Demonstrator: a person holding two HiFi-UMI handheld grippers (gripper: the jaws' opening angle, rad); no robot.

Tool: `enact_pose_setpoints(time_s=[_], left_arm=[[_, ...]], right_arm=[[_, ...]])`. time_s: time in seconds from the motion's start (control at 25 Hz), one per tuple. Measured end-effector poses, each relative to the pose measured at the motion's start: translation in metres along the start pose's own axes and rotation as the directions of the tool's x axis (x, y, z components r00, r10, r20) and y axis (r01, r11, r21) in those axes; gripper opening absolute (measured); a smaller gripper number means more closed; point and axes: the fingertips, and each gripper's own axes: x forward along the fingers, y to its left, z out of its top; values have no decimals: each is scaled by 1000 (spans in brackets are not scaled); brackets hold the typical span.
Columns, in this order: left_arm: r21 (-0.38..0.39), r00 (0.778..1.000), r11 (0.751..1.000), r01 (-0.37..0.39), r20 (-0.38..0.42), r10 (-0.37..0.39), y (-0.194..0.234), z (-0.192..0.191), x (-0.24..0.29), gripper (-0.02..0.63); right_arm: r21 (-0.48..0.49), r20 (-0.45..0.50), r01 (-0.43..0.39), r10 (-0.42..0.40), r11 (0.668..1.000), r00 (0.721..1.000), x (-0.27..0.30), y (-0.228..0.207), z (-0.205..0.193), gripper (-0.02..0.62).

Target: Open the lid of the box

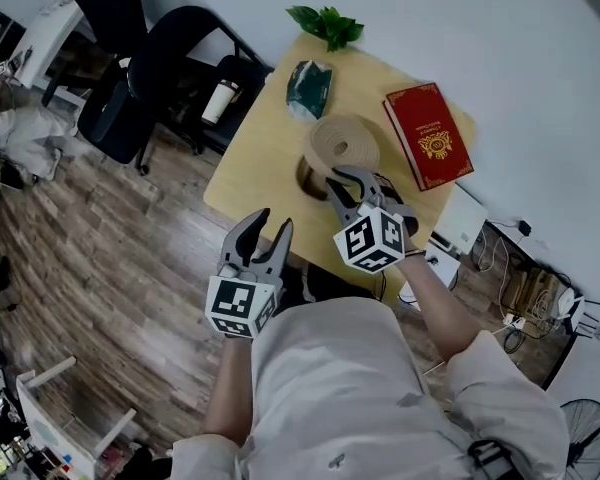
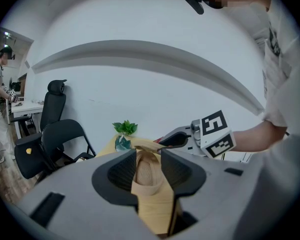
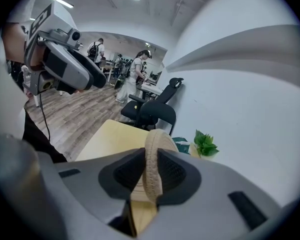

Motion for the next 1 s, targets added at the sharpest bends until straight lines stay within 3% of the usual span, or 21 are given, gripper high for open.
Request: enact_pose_setpoints(time_s=[0.48,1.0], left_arm=[[15,999,1000,20,30,-20,-7,11,-4,138],[51,997,997,56,49,-59,-14,33,3,138]], right_arm=[[42,46,64,-66,997,997,-39,-13,14,78],[151,101,149,-165,977,981,-94,-41,24,78]])
